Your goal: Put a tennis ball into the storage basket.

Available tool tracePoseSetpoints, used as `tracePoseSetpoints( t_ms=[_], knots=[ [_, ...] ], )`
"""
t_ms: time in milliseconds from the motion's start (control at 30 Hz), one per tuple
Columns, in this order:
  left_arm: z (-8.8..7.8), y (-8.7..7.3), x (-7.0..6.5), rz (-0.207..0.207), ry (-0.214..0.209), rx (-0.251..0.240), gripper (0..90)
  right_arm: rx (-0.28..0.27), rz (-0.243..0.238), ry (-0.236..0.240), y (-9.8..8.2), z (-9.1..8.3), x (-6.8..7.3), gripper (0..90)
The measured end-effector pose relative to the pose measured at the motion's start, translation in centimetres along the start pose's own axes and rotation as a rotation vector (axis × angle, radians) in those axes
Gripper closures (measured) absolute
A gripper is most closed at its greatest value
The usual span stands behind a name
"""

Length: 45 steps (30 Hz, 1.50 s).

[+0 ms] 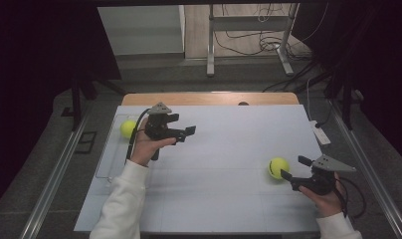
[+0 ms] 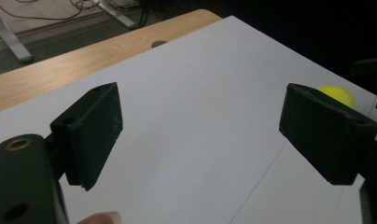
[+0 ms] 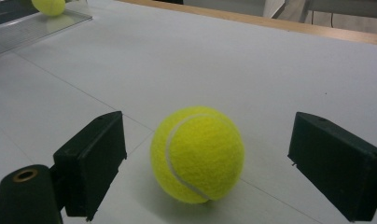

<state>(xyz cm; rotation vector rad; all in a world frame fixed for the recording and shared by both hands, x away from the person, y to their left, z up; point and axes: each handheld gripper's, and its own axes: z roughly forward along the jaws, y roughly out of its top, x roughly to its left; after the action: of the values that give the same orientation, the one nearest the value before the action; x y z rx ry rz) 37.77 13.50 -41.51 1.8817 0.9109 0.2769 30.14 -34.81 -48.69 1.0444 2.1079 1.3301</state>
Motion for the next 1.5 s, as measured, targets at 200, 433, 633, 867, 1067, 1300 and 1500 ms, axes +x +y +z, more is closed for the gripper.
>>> tracePoseSetpoints(
  t_ms=[200,433,633,867,1067,1300,1500],
  knots=[
    [1.0,0.4,-1.2,0.033,-0.011,0.017,14.0,0.002,0.005,0.001,-0.2,-0.3,0.3,11.3],
    [1.8,0.4,-2.1,0.054,-0.026,0.038,13.8,0.005,0.006,-0.012,-0.4,-0.9,0.5,11.2],
    [2.5,0.4,-2.5,0.059,-0.034,0.048,13.8,0.014,0.005,-0.005,-0.6,-1.0,0.7,11.0],
    [3.7,0.4,-3.2,0.069,-0.044,0.065,13.8,0.027,-0.009,0.003,-0.8,-1.0,0.9,10.8],
    [4.8,0.4,-3.9,0.085,-0.061,0.081,13.8,0.038,-0.013,0.003,-1.1,-1.2,0.9,10.7],
    [5.9,0.3,-4.5,0.095,-0.079,0.098,13.8,0.055,-0.018,0.004,-1.3,-1.2,1.0,10.6],
    [6.8,0.2,-5.1,0.110,-0.093,0.113,13.6,0.058,-0.016,0.009,-1.5,-1.3,0.9,10.5]
  ],
)
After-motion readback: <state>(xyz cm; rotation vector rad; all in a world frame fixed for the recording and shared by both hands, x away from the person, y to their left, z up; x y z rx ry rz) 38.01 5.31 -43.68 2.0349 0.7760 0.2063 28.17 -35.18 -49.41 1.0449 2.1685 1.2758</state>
